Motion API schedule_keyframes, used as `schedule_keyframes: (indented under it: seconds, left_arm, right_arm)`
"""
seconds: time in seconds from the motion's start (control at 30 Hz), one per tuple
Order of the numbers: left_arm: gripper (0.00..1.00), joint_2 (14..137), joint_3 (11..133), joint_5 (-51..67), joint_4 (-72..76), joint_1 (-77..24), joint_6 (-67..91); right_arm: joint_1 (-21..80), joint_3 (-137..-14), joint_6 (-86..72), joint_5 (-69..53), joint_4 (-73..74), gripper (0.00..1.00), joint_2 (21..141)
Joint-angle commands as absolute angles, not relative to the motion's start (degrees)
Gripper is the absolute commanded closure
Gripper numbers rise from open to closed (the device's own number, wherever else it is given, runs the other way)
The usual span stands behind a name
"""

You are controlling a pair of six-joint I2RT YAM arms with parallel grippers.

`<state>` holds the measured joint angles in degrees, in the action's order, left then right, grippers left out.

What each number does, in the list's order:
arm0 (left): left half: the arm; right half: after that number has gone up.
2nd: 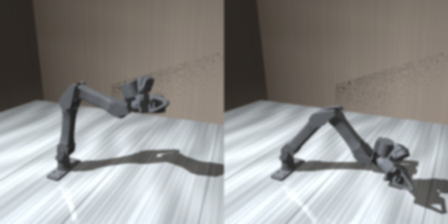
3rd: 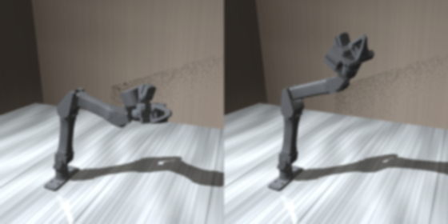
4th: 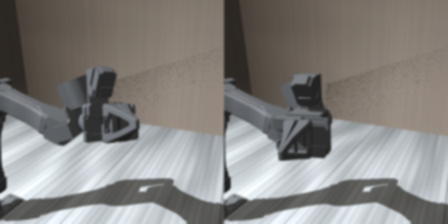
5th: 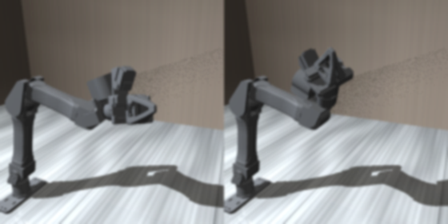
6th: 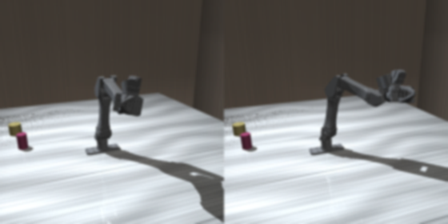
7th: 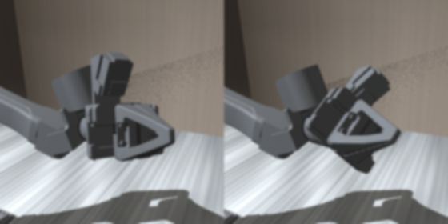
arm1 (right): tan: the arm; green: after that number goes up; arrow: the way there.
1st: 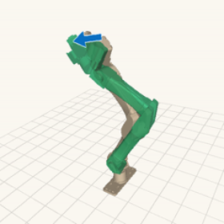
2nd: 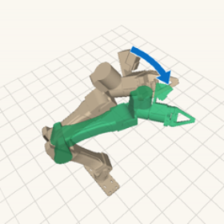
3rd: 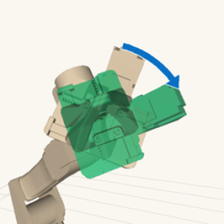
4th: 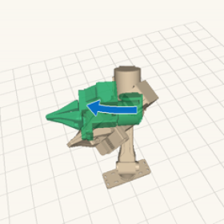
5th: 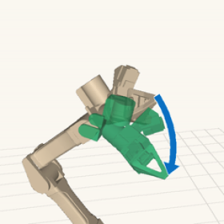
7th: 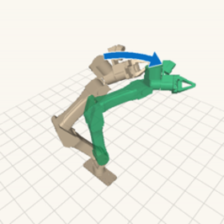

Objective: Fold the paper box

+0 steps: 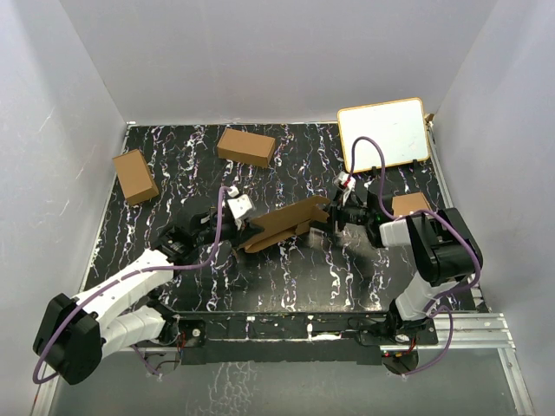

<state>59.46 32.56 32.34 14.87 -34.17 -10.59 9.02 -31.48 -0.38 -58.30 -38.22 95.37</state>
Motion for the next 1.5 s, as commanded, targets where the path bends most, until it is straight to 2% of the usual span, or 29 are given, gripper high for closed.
schedule_keyframes:
  seconds: [0.0,0.2,0.37,0.57,0.87,1.17,1.33,1.47]
  left_arm:
    - [1.00,59.6,32.1,35.5,16.6,-33.6,-9.4]
    - [1.00,59.7,32.1,35.4,16.8,-33.2,-8.9]
    - [1.00,60.2,32.2,35.7,17.1,-33.0,-8.3]
    - [1.00,61.0,32.1,36.8,18.3,-32.4,-6.9]
    - [1.00,62.8,32.2,38.9,20.7,-31.3,-3.9]
    - [1.00,63.6,32.1,40.5,23.2,-29.5,-0.8]
    - [1.00,64.4,32.1,42.3,24.9,-28.7,0.9]
    - [1.00,65.4,32.2,43.8,26.2,-28.1,2.5]
  right_arm:
    - [9.7,-29.0,-4.8,-59.0,-57.7,0.50,97.7]
    - [10.1,-24.5,-9.4,-57.2,-72.3,0.51,101.7]
    - [10.5,-21.6,-9.0,-53.9,-79.0,0.42,102.5]
    - [11.4,-21.5,-10.1,-50.8,-83.6,0.40,104.4]
    - [13.3,-22.5,-13.8,-51.1,-90.0,0.50,109.0]
    - [13.4,-24.3,-18.7,-53.7,-96.1,0.69,112.5]
    - [13.5,-23.3,-17.8,-50.3,-97.5,0.59,112.5]
    - [13.9,-23.4,-16.9,-48.3,-97.1,0.58,112.2]
